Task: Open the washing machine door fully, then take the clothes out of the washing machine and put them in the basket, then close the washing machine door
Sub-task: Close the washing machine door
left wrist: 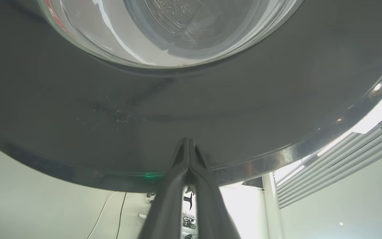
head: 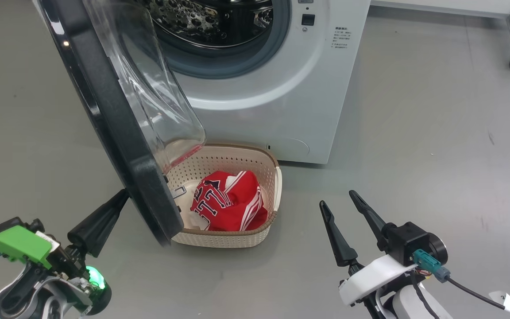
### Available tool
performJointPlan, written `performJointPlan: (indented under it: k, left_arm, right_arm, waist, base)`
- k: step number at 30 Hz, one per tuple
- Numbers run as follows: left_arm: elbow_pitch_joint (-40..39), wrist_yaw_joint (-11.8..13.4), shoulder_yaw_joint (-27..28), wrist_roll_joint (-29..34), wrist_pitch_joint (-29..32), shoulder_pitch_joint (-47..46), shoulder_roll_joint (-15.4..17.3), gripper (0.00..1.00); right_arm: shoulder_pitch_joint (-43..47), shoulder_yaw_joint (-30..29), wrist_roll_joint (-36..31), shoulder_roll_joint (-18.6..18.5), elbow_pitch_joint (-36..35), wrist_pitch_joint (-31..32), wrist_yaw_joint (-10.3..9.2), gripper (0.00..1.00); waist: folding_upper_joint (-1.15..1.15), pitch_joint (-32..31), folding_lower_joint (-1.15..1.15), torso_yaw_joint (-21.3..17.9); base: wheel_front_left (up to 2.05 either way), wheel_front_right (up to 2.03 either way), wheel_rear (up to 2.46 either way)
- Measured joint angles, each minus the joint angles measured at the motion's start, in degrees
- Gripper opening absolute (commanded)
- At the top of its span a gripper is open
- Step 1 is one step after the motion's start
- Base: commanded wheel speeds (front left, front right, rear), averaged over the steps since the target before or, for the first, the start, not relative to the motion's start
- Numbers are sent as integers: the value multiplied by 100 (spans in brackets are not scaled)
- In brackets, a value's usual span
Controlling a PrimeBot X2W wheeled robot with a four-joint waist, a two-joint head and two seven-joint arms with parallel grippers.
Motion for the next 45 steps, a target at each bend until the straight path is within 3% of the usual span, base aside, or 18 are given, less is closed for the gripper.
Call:
performJointPlan:
  k: [22,45]
  left_arm:
    - [-45,5,-86,-22,-123,-146,1,0]
    - [144,48,342,-21,-1022,-866,-56,0]
  right_arm:
    - [-205,45,11,-3,-83,0,-51,100]
    - [-372,136,70,-2,-269,0,-110,100]
  waist:
    - [0,314,0,-854]
    - [0,804,0,-2053]
  base:
    - [0,0,0]
    - [0,0,0]
